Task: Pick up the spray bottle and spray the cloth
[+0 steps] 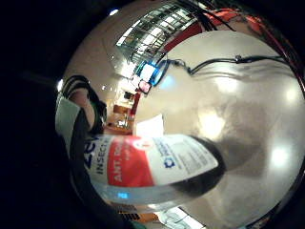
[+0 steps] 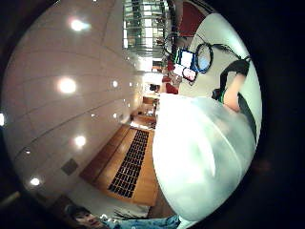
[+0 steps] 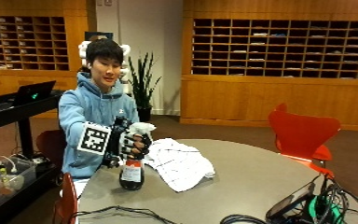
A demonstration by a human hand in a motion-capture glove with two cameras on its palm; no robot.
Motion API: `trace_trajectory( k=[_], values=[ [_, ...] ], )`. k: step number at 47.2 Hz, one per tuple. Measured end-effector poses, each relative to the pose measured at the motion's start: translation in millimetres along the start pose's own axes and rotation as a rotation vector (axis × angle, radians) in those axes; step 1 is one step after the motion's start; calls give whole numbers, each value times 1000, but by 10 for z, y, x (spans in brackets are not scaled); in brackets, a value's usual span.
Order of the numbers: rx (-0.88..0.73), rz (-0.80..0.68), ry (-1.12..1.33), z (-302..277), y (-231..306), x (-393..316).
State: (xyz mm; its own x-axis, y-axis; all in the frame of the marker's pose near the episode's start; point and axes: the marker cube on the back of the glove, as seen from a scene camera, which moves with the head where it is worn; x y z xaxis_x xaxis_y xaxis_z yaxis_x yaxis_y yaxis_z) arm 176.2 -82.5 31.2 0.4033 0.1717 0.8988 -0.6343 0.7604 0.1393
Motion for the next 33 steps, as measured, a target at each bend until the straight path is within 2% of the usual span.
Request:
trace_trajectory(
  k=[3,6,8,12,19,26,33],
  values=[
    [-70,-21,49,-35,-7,-79],
    [-69,-61,123,-41,-93,-202],
    [-141,-106,194,-69,-94,-301],
    [-348,-188,397,-125,60,-539],
    [-498,-314,800,-36,103,-948],
    [-614,-368,1110,204,176,-1285],
    [-656,-435,1360,494,305,-1427]
  ],
)
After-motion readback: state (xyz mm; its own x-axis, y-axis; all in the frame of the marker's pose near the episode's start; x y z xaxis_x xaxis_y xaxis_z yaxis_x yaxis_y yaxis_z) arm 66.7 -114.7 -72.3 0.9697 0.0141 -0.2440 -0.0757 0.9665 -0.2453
